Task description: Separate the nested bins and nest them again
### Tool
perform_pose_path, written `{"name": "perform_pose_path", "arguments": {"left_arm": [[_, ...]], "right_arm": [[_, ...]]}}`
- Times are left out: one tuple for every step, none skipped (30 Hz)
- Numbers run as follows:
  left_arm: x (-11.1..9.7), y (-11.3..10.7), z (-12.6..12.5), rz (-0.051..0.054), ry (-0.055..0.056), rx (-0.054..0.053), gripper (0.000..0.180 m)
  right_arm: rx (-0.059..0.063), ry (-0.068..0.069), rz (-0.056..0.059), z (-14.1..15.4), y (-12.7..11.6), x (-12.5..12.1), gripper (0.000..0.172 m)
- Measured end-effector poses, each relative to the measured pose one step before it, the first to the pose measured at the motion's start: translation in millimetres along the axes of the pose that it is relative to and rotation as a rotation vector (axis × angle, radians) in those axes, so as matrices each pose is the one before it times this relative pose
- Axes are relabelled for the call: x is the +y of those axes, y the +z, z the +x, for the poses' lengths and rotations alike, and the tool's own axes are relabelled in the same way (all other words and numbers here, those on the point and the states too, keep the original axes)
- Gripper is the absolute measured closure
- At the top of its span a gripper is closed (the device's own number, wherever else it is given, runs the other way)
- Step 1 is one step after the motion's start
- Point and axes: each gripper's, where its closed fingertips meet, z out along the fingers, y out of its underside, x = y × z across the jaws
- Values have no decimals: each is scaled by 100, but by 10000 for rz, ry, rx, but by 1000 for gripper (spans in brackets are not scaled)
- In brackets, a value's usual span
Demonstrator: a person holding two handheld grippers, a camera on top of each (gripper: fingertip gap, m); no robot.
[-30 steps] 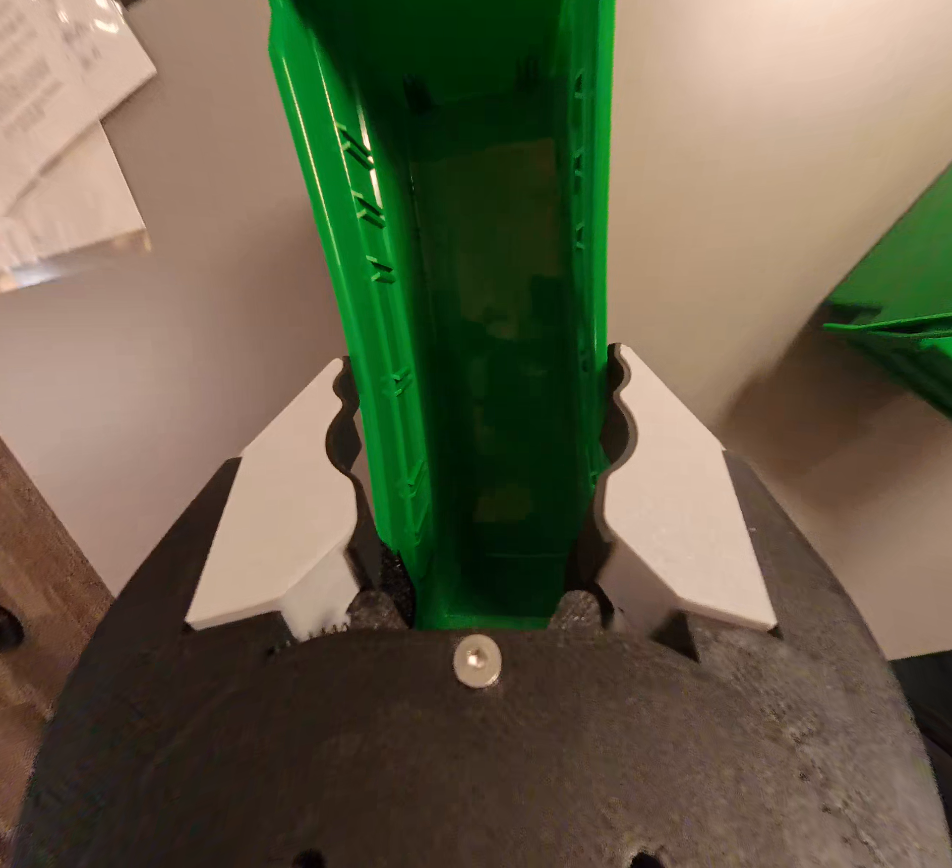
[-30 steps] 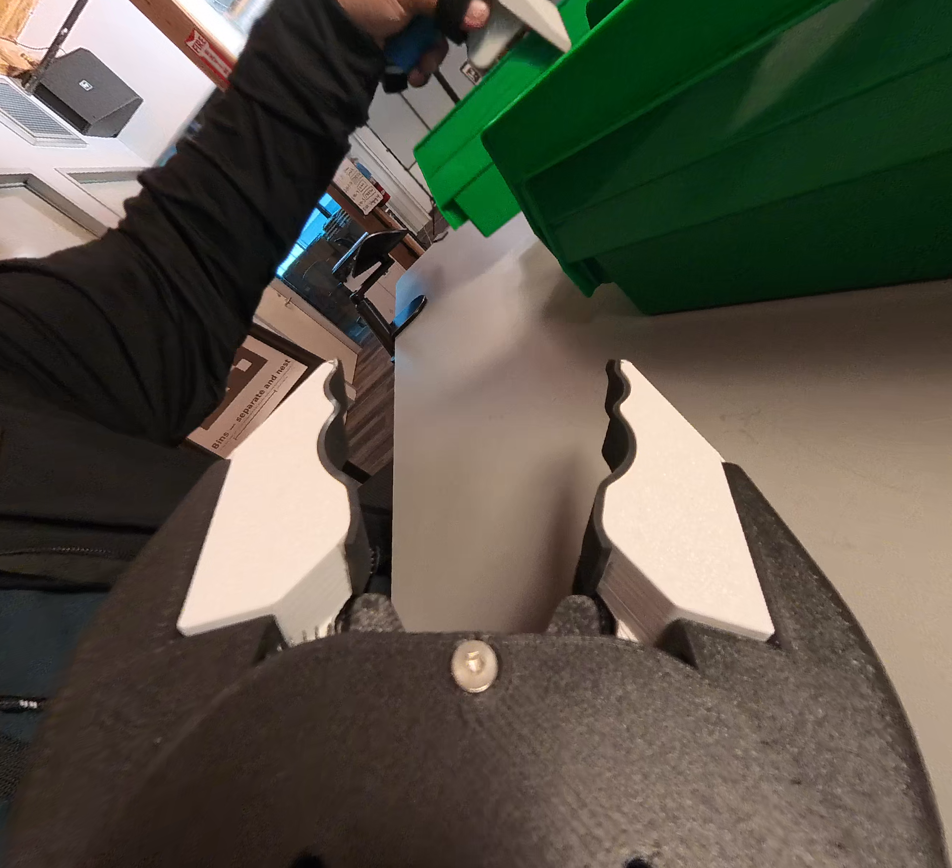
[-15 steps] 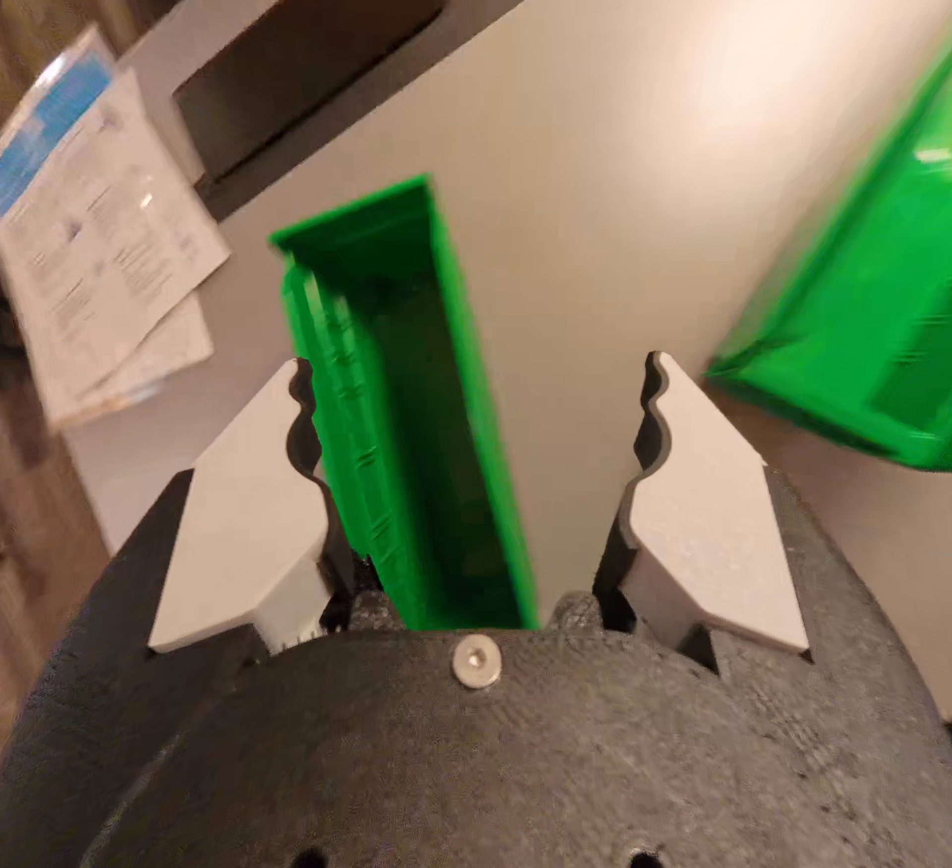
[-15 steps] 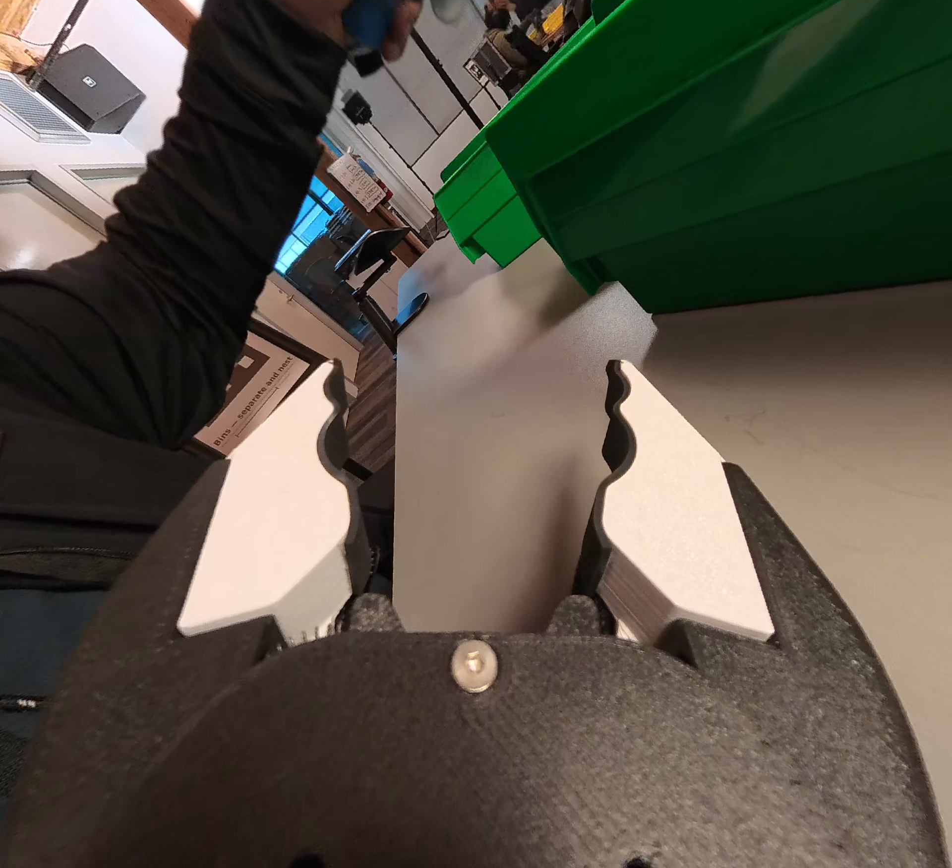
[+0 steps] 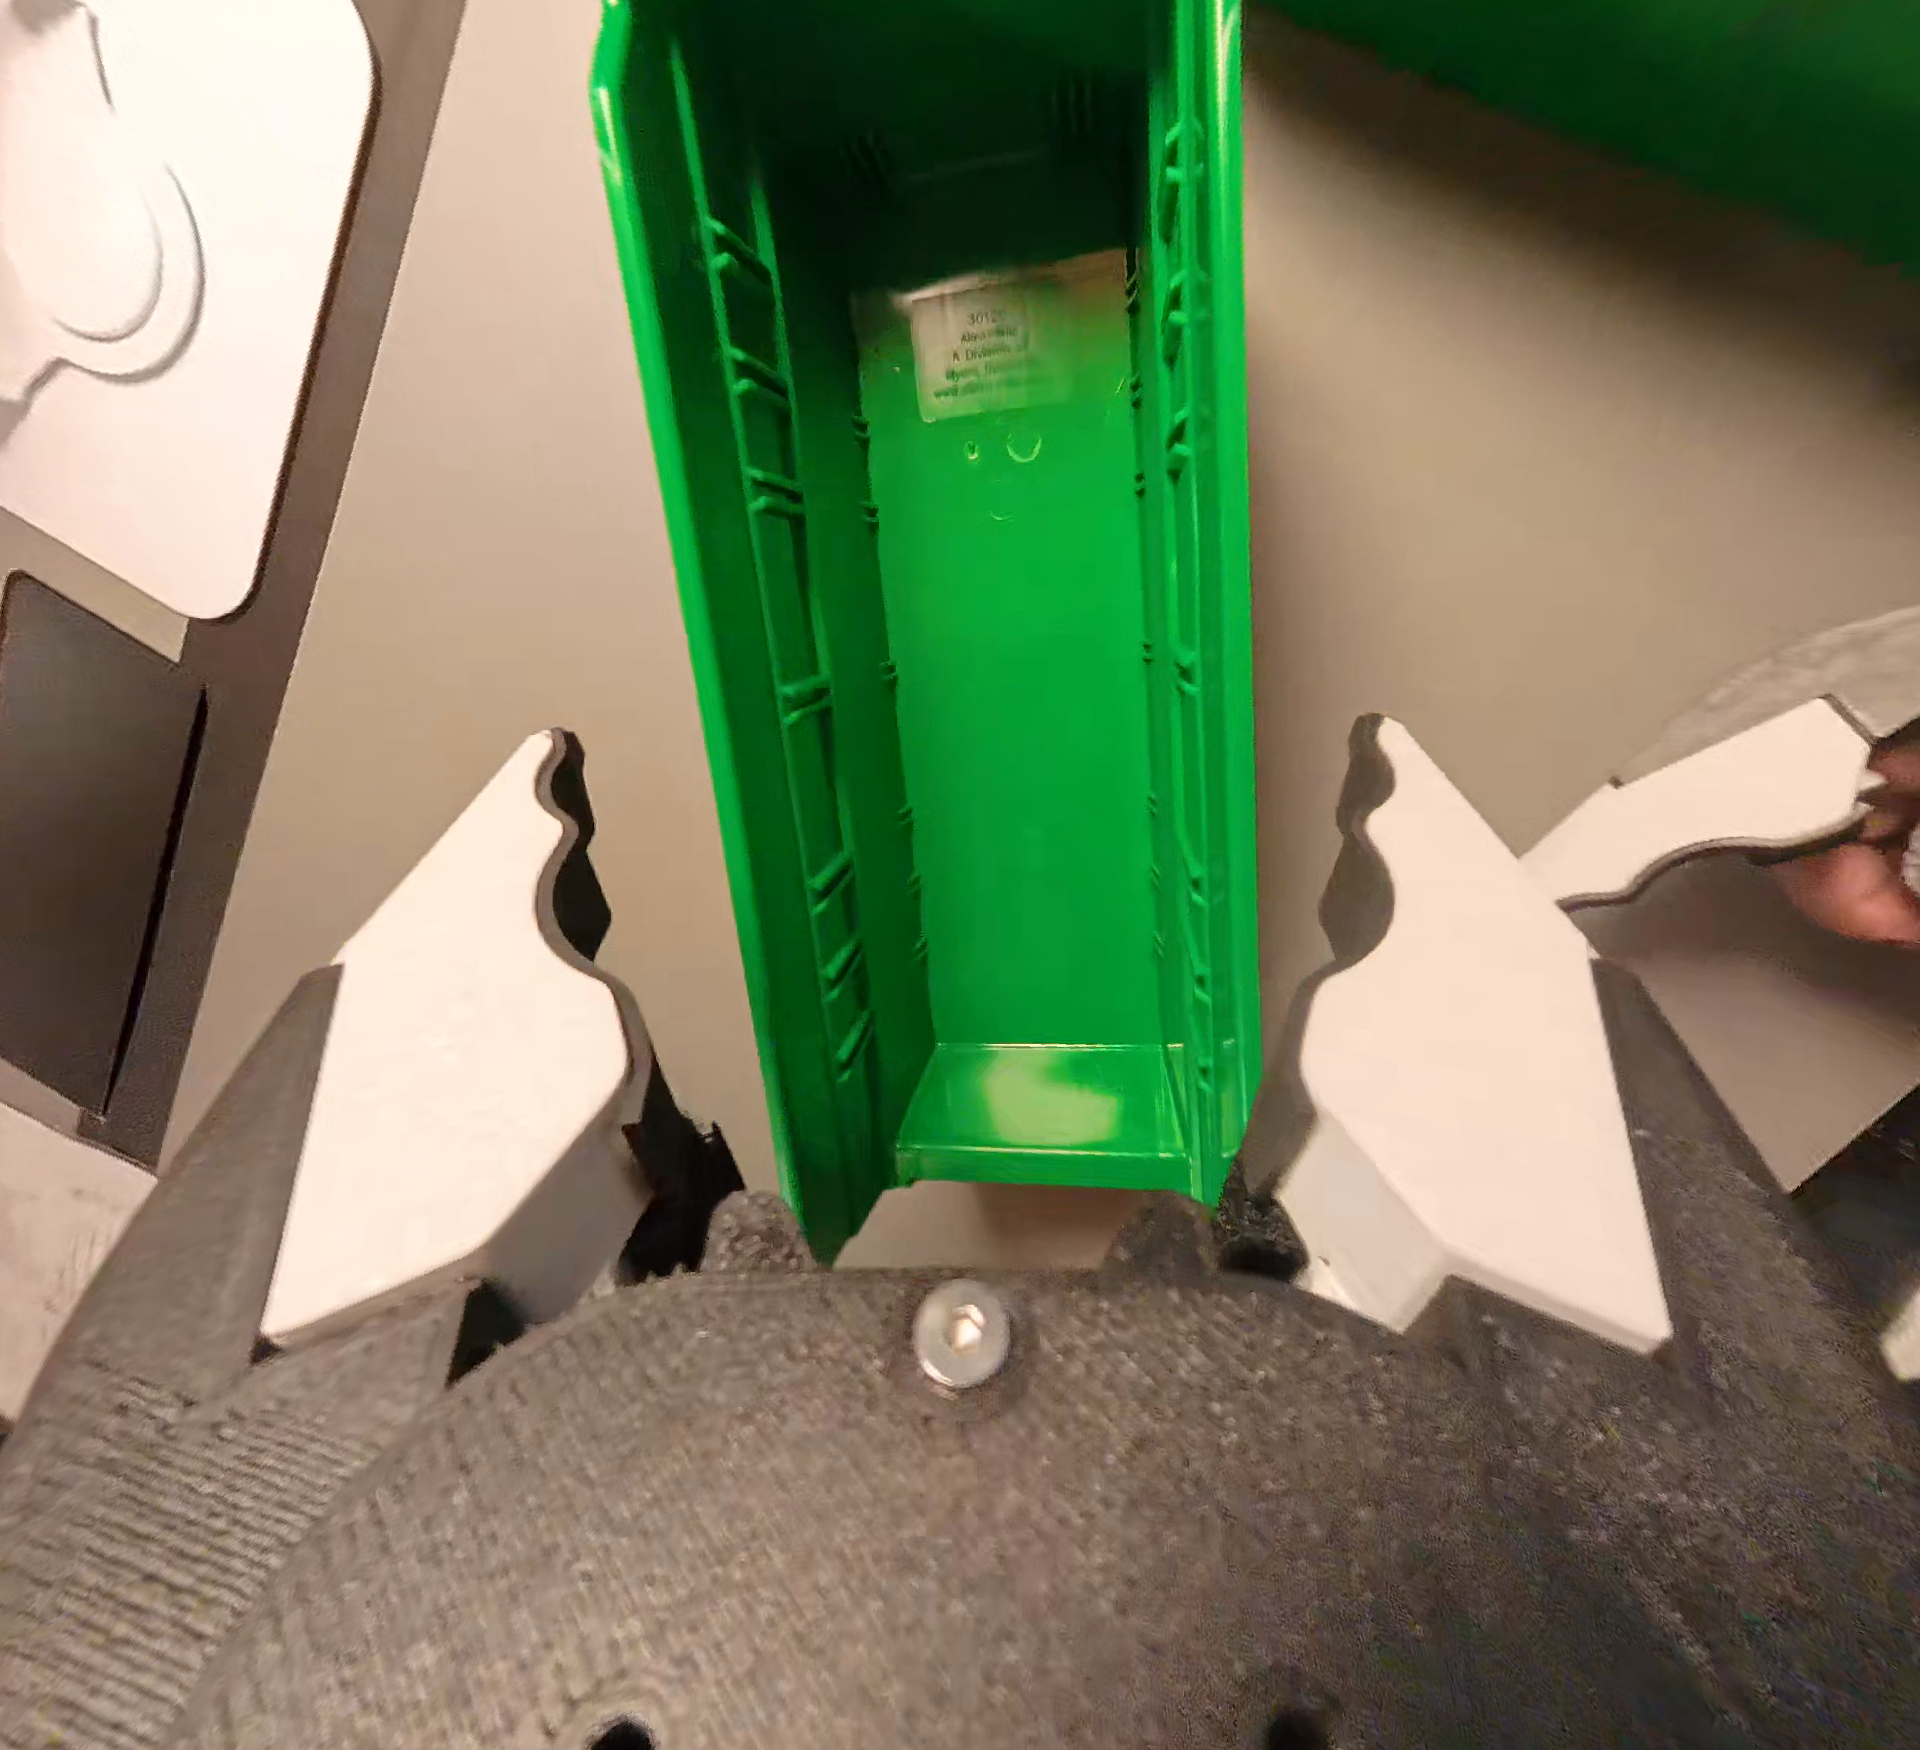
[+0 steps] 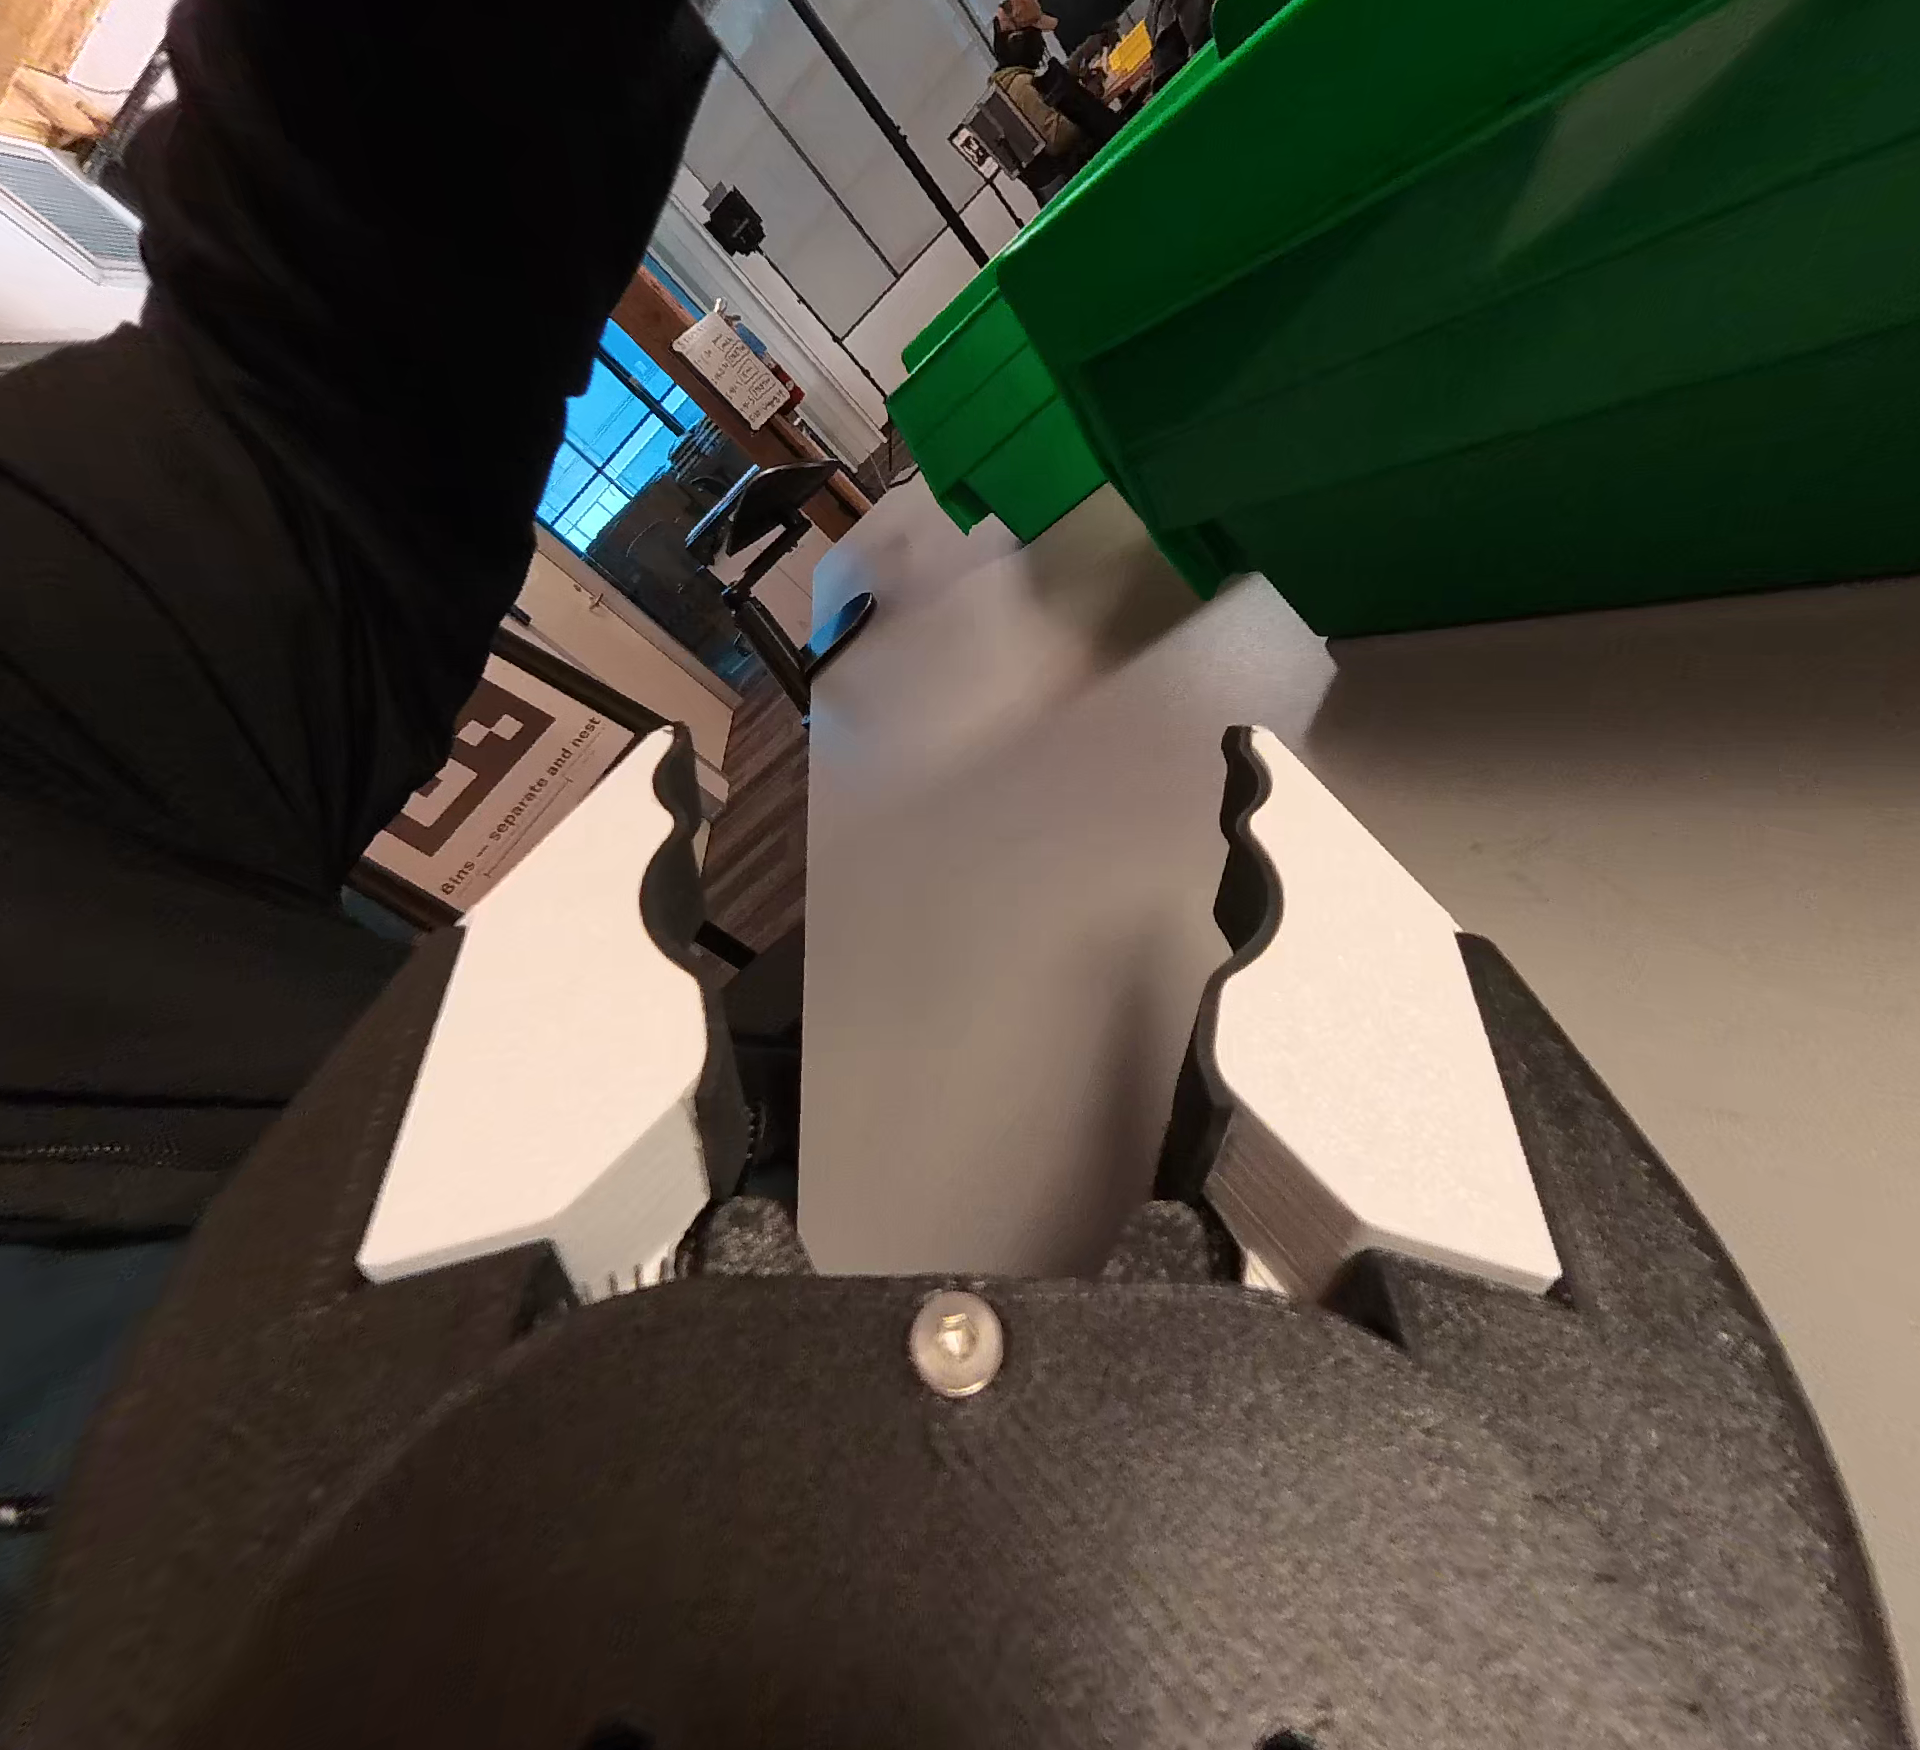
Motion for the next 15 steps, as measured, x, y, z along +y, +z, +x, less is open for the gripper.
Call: {"name": "perform_pose_path", "arguments": {"left_arm": [[-101,426,-90,-134,35,30,40],[-45,348,-140,-115,9,44,41],[23,313,-126,-121,7,69,42],[63,268,-87,-110,8,95,44],[55,243,-35,-85,-25,124,46],[19,200,137,-47,-46,205,46],[-32,140,274,-6,-55,252,50],[-55,134,261,14,-35,199,55],[-41,127,166,16,-5,93,57],[-26,127,76,4,15,-5,59],[-8,93,-44,-9,41,-105,58],[-6,57,-32,-16,57,-102,59],[0,36,-23,-11,31,-99,59],[8,33,-37,-11,28,-103,60],[-6,19,-38,-6,21,-92,60]], "right_arm": [[-29,-17,39,-70,-43,-39,70],[-33,-8,38,-64,-47,-40,71],[-29,-4,34,-50,-40,-46,72],[-28,1,34,-55,-54,-44,72],[-47,27,29,-74,-29,-20,72],[-109,45,-14,-162,0,52,72],[-52,5,-14,-84,3,38,68],[17,-14,8,14,-5,-6,72],[-5,16,-1,11,6,-12,72],[-13,25,-3,11,-4,3,72],[1,11,0,13,10,-4,72],[1,1,-4,1,-3,6,72],[2,0,-5,5,10,4,71],[-1,0,0,5,0,8,72],[2,1,2,2,1,-3,72]]}}
